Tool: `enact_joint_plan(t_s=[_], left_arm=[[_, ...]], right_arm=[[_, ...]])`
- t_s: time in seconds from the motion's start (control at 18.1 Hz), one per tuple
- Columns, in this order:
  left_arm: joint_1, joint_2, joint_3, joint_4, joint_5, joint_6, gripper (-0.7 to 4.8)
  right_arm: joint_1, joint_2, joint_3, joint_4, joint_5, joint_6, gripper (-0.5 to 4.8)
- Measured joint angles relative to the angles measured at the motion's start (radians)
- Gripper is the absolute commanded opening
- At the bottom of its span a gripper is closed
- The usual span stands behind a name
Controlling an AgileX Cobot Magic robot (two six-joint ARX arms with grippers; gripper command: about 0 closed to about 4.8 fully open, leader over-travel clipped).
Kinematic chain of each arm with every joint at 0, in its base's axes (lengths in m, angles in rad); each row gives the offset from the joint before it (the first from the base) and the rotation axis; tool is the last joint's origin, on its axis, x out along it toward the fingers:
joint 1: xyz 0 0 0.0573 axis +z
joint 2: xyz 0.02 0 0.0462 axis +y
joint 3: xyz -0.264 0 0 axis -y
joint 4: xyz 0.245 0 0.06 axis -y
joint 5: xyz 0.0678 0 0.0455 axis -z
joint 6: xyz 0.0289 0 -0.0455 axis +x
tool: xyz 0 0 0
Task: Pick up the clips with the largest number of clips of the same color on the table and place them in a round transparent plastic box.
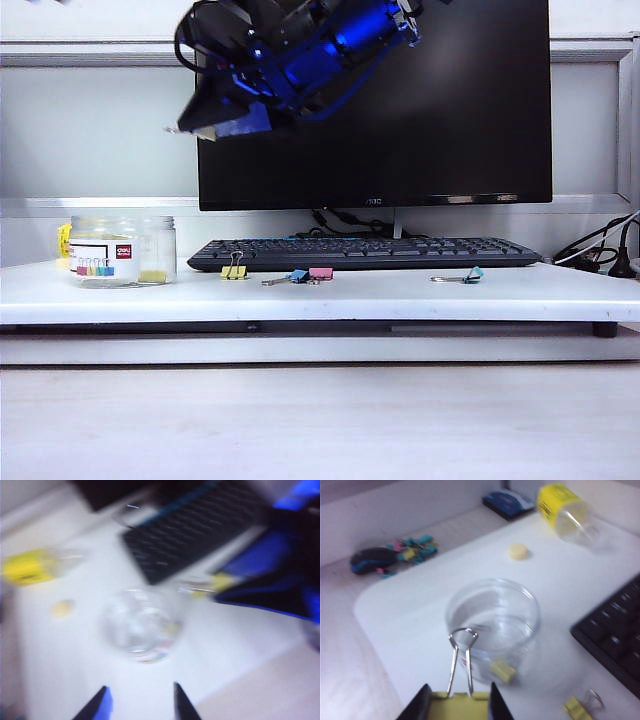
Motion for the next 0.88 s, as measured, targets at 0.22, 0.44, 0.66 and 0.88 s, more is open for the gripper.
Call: enact_joint_plan(t_s=[0.22,0.44,0.66,0.88], left_arm=[[0.063,-0.069,0.0,-0.06,0.0,0.003,1.75],[0.07,-0.093,0.0,-0.091,0.0,0.003,1.75],[0.07,-0.091,-0.002,-0.102,0.003,0.003,1.75],[0.07,-0.091,-0.003,-0.114,0.001,0.013,1.75]], right_arm=[[0.021,0.0,0.0,0.054,-0.018,0.0,0.84],[0.034,0.012,0.0,0.089,-0.019,0.0,0.84],[0.034,0.027,0.0,0.108,-0.019,0.003,0.83],[0.034,0.043,0.054,0.106,-0.021,0.003,0.83]])
